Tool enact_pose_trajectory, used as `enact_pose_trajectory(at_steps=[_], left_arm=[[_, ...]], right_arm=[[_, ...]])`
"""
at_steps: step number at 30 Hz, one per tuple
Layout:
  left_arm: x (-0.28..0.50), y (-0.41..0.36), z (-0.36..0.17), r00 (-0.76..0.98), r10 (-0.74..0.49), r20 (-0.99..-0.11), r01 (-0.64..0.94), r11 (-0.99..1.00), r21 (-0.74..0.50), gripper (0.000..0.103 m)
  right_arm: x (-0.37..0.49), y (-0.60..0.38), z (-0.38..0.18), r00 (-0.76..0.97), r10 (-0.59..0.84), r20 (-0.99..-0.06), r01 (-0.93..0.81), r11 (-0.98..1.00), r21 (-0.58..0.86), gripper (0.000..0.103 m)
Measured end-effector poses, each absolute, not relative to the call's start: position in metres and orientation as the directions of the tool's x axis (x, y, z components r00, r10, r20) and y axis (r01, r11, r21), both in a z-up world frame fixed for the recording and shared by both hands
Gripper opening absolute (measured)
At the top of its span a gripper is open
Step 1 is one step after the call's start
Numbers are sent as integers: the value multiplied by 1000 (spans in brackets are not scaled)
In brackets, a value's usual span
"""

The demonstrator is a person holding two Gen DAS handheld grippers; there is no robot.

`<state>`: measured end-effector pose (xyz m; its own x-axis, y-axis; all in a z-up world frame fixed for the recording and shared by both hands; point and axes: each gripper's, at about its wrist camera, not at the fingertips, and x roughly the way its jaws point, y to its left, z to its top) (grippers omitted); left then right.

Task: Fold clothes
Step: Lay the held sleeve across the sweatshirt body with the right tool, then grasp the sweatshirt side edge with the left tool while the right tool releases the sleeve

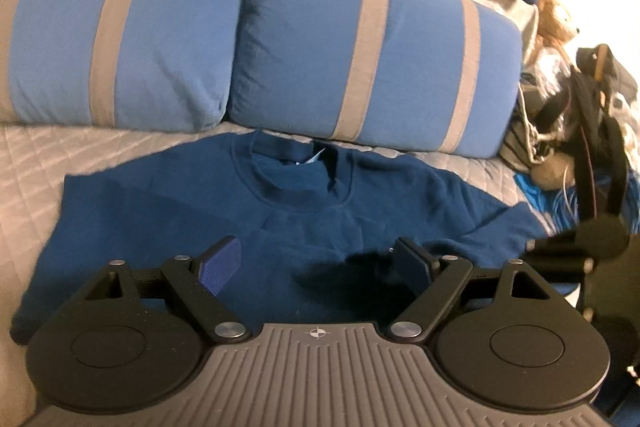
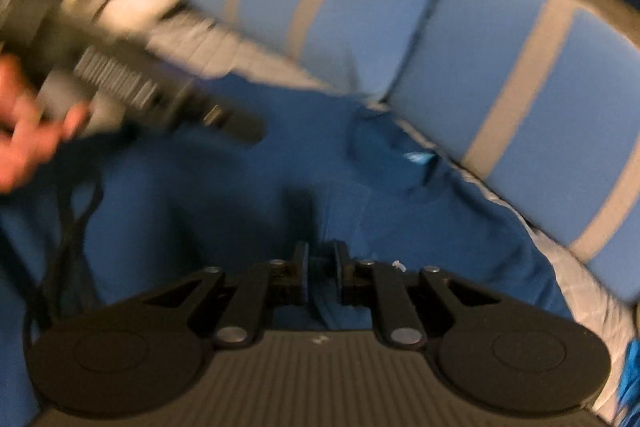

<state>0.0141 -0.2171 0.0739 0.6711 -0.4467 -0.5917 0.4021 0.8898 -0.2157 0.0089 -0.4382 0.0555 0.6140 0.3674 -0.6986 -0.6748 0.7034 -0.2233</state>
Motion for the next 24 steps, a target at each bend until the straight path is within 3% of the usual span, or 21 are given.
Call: enact_pose_trajectory(at_steps=[3,5,16,22,23,24], left_arm=[[15,-215,74,670,-443,-595,389,893,-227,84],[15,-216,74,668,-446,-596,394,891,-225,84],[20,-209,70,617,-518,-592,396,855,-335,84],[27,-205,63,546,-591,-593,375,806,-458,84],[28,-204,62,531,-604,-594,368,796,-481,84],[30,-203,60,514,-619,-594,361,784,-505,84]], right_arm=[[-1,-433,48,570,340,-748,-738,613,-284,39],[-8,-433,44,559,321,-764,-762,561,-322,46],[-13,-428,34,589,270,-761,-770,473,-429,49],[-14,-418,17,599,220,-770,-780,378,-499,42],[-15,-418,16,600,220,-769,-780,373,-502,20],[-15,-418,16,601,222,-768,-780,371,-504,18]])
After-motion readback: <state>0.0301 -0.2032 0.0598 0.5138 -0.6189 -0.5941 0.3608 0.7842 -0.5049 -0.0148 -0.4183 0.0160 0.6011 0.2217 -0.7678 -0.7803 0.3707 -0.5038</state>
